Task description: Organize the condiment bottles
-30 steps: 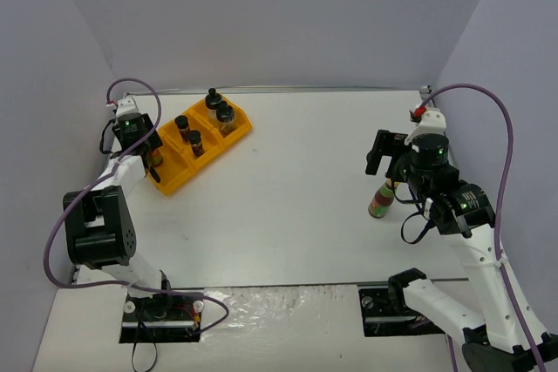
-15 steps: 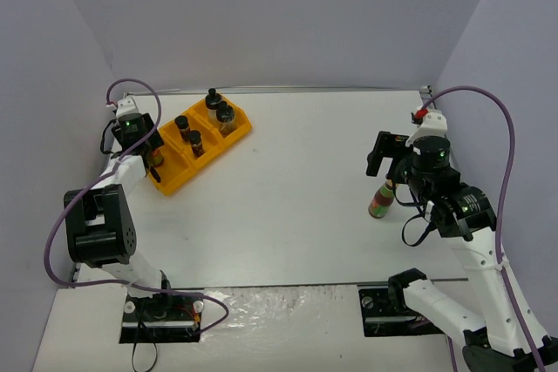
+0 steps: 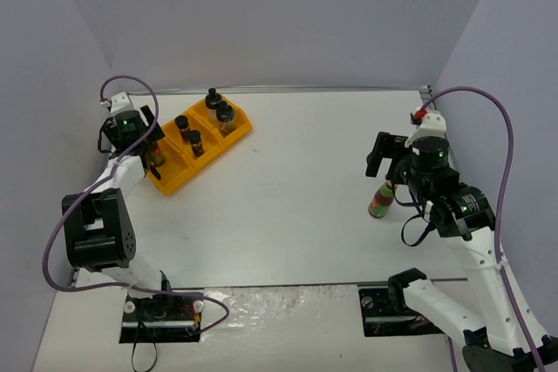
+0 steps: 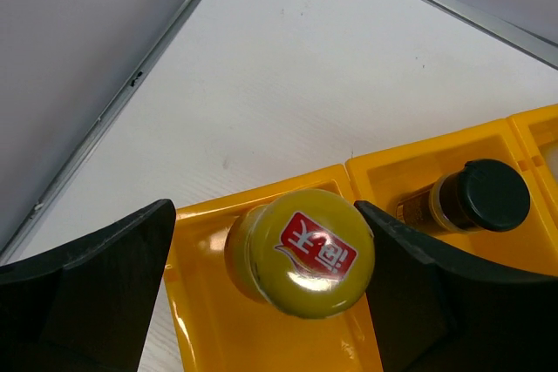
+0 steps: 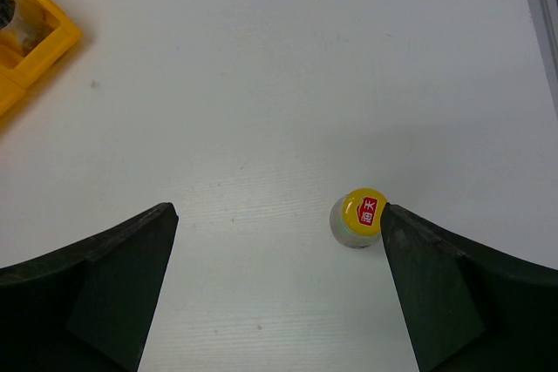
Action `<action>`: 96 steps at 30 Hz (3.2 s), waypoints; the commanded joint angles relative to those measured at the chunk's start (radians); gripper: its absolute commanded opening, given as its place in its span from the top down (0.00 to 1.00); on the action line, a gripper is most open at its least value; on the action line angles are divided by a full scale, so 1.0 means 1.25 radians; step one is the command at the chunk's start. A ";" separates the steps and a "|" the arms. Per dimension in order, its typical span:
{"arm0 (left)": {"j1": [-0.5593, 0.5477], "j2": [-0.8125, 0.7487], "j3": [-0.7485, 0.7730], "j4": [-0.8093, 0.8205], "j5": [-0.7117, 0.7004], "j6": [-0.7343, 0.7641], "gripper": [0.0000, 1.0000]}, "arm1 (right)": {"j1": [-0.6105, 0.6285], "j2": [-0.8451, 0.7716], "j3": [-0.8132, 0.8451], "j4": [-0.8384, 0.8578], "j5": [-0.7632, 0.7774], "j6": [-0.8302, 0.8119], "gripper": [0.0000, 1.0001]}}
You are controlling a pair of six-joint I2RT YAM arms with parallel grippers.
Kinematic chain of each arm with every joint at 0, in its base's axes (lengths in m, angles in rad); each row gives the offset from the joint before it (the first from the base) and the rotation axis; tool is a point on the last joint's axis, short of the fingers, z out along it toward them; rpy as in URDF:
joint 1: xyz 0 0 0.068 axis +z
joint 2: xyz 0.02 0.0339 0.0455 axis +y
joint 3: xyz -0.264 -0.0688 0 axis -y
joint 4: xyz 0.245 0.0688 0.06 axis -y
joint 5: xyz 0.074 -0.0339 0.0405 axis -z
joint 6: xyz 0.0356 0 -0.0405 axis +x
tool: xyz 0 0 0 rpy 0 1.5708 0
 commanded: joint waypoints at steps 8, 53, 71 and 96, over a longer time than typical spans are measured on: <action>-0.053 -0.192 -0.006 -0.122 -0.201 -0.061 0.21 | -0.006 -0.010 0.018 0.045 -0.009 0.021 0.00; -1.033 0.198 0.494 -0.146 0.124 0.034 0.11 | -0.090 0.111 0.288 -0.132 0.180 0.095 0.00; -1.012 0.363 0.661 -0.072 0.271 0.029 0.10 | -0.103 0.107 0.309 -0.139 0.157 0.105 0.00; -0.996 0.477 0.690 0.050 0.312 -0.006 0.11 | -0.103 0.067 0.299 -0.151 0.155 0.109 0.00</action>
